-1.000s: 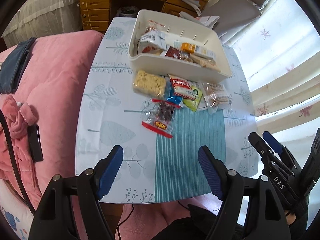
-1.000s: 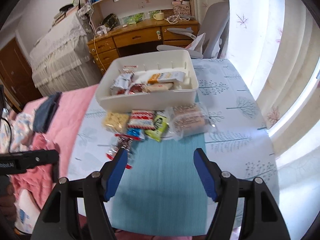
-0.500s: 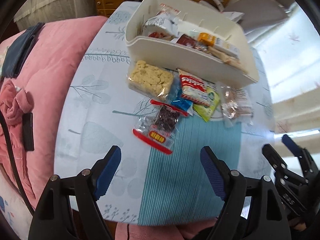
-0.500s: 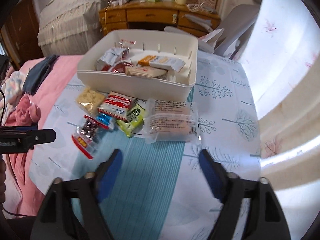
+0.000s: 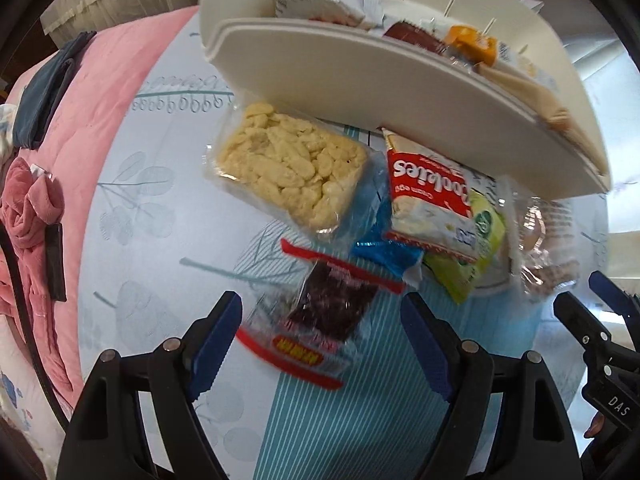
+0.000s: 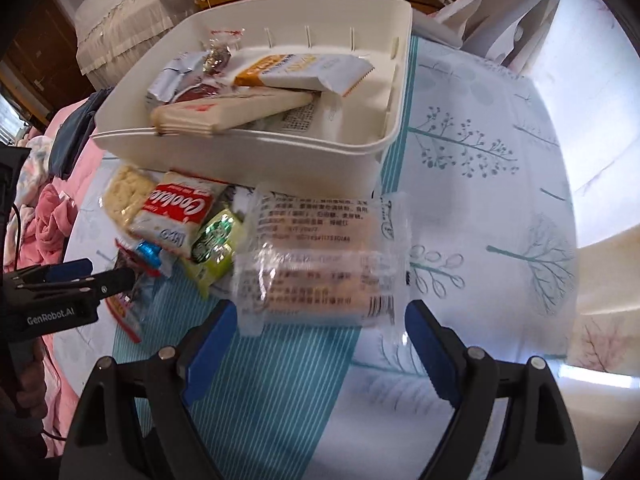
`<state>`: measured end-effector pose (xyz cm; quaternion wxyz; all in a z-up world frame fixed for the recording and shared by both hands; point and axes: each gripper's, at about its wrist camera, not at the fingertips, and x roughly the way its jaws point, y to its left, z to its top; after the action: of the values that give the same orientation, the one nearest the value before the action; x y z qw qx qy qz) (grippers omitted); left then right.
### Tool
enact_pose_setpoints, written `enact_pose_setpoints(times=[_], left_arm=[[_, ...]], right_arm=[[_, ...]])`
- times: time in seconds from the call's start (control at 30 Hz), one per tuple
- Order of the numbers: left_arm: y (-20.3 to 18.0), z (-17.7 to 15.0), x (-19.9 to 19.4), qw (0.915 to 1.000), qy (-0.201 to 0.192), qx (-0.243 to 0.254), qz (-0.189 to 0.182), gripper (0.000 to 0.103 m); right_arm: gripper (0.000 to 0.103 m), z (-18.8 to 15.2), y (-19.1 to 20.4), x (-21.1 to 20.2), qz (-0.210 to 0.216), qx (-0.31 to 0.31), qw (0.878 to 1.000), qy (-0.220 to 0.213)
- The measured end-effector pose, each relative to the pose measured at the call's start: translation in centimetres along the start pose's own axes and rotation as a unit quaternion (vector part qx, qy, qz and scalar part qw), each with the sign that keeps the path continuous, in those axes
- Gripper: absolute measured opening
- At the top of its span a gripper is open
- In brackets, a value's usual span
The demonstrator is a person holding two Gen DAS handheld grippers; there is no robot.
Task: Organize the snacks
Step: 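Grasp the clear printed bread bag with the right tool while the left grasps the red-label nut bag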
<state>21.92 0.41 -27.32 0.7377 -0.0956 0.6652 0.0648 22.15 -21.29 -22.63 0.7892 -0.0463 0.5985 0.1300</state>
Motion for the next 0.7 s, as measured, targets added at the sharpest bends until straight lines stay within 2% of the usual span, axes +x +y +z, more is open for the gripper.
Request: enact_pose_setpoints(times=[0.13, 0.37, 0.47, 0.7], left_arm=[[-0.4, 1.0, 1.3, 0.9998, 0.016, 0.007, 0.004, 0.08], [-0.5, 2.5, 2.7, 0.9996, 0.027, -0.001, -0.006, 0.083], [-0.3, 3.1, 3.6, 0.9991, 0.039, -0.007, -0.015, 0.083], [-1.5, 3.9, 4.0, 0.9994, 0.034, 0.01, 0.002, 0.083]], right_arm=[[0.087, 0.8, 0.1, 1.4, 0.001, -0.007, 1.0, 0.005], [0.099, 1.9, -0.2, 3.8, 0.016, -0.003, 1.0, 0.017], [0.102, 2.3, -0.2, 4.3, 0.021, -0.003, 1.0, 0.008], [0.103, 3.4, 0.2, 5.1, 0.008, -0.01, 1.0, -0.026]])
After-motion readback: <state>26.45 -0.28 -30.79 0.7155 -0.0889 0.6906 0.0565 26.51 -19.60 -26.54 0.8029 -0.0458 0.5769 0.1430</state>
